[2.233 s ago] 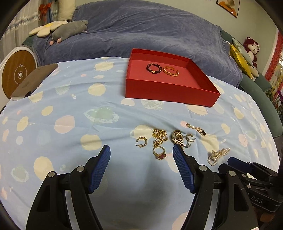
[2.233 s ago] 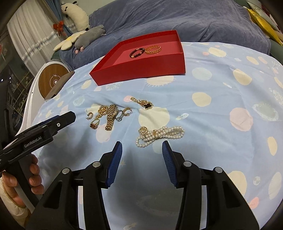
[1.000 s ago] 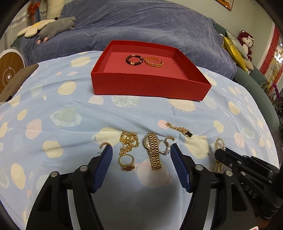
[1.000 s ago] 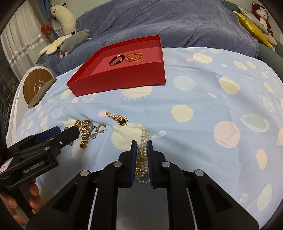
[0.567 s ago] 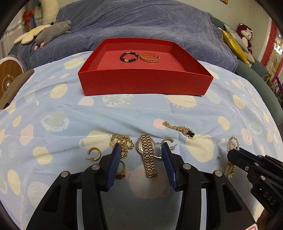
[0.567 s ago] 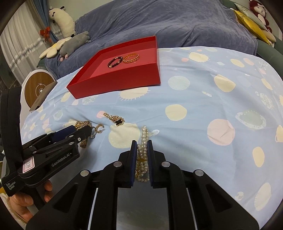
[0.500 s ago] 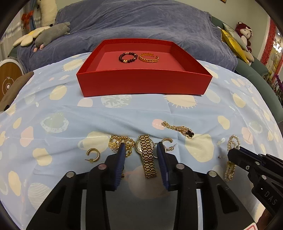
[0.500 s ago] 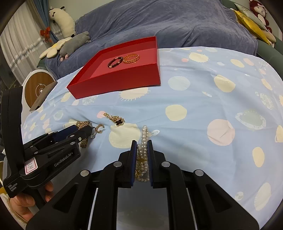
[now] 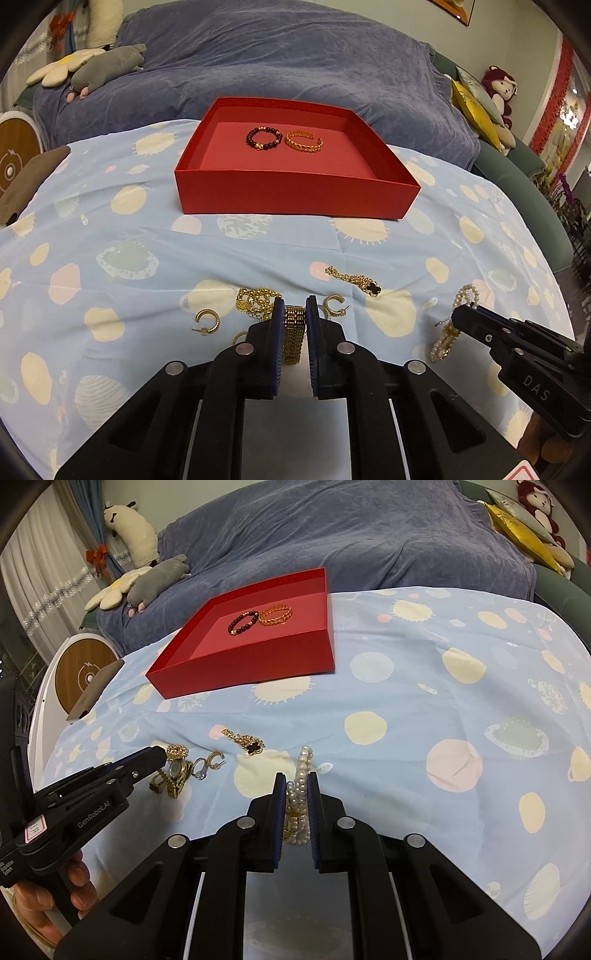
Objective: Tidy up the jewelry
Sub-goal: 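Carry the watch and pearls into the red box and open both tools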
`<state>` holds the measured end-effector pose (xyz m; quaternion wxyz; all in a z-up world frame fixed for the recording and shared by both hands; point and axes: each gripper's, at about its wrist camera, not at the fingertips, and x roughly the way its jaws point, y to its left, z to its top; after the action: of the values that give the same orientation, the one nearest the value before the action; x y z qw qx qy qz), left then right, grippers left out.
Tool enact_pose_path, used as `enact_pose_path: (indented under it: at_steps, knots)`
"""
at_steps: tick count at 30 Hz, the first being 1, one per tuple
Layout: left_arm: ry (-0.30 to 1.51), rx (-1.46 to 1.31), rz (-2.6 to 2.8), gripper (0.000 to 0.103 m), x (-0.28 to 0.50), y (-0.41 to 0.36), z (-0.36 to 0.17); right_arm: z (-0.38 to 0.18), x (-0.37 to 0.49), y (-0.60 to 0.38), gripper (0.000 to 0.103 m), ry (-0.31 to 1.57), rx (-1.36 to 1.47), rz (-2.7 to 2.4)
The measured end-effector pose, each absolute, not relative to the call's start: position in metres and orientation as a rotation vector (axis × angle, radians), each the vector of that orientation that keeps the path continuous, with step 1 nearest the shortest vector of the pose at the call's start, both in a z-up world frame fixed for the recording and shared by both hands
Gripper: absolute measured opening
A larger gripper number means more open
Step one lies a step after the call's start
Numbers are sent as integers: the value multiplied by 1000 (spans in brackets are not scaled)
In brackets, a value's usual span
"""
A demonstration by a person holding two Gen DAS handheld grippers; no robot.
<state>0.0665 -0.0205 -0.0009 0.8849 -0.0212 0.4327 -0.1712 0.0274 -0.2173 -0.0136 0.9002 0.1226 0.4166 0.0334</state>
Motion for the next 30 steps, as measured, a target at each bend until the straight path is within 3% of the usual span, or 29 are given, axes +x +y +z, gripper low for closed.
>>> enact_pose_path:
  at_steps: [20,30]
  knots:
    - [755,-105,-368,9,77,7,78,42,51,-207,10,745,298,112]
    - [712,-63,-333,9,143,-2,105,75,125,-206,10,701,239,151]
